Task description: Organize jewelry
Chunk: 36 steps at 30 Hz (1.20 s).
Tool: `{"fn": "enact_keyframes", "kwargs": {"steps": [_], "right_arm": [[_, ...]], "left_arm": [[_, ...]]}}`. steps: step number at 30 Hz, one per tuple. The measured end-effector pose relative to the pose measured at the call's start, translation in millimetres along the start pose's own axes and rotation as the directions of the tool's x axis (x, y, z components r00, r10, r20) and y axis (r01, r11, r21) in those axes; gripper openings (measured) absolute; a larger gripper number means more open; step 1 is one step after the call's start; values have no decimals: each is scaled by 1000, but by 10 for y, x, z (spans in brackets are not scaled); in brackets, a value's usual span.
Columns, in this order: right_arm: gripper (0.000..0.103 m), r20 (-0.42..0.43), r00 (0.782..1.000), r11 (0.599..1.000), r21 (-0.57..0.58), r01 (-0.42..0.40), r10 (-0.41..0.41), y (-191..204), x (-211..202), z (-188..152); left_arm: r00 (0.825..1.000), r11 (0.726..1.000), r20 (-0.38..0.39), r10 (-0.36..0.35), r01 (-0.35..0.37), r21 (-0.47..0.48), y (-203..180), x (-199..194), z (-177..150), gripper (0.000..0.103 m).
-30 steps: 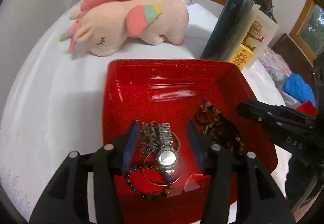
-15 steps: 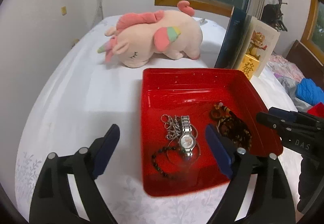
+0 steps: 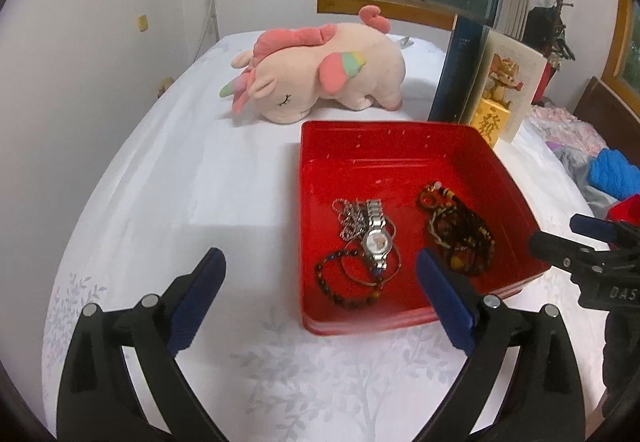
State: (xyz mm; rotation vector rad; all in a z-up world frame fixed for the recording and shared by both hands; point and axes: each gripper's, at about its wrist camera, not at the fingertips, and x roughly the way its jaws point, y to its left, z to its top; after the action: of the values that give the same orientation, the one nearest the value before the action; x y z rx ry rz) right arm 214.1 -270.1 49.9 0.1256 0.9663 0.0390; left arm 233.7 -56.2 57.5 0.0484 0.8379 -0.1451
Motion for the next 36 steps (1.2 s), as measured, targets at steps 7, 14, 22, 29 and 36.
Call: {"fn": "enact_keyframes", "kwargs": {"steps": [7,14,22,29,36], "right_arm": [[99,-42,999,1000,-9,19,-19,34,16,-124],[99,-51,999,1000,3,10,-10,-35,-1,-227],[99,-46,999,1000,2,-9,9,-15,-18,-312],[99,-37,999,1000,-7,-27,27,31,-37,-346],[99,-34,999,999,-1,-34,34,-3,-32,-340]], "left_arm": [[997,1000,-77,-3,1,-17,40,50,-82,96],[994,999,-101,32,-33,-15,35,84,-144,96],[993,999,-114,36,-37,-7,-8,108,-199,96],[992,999,-124,30,-33,-27,30,130,-213,96],[992,999,-126,29,-33,-28,26,132,-212,96]]}}
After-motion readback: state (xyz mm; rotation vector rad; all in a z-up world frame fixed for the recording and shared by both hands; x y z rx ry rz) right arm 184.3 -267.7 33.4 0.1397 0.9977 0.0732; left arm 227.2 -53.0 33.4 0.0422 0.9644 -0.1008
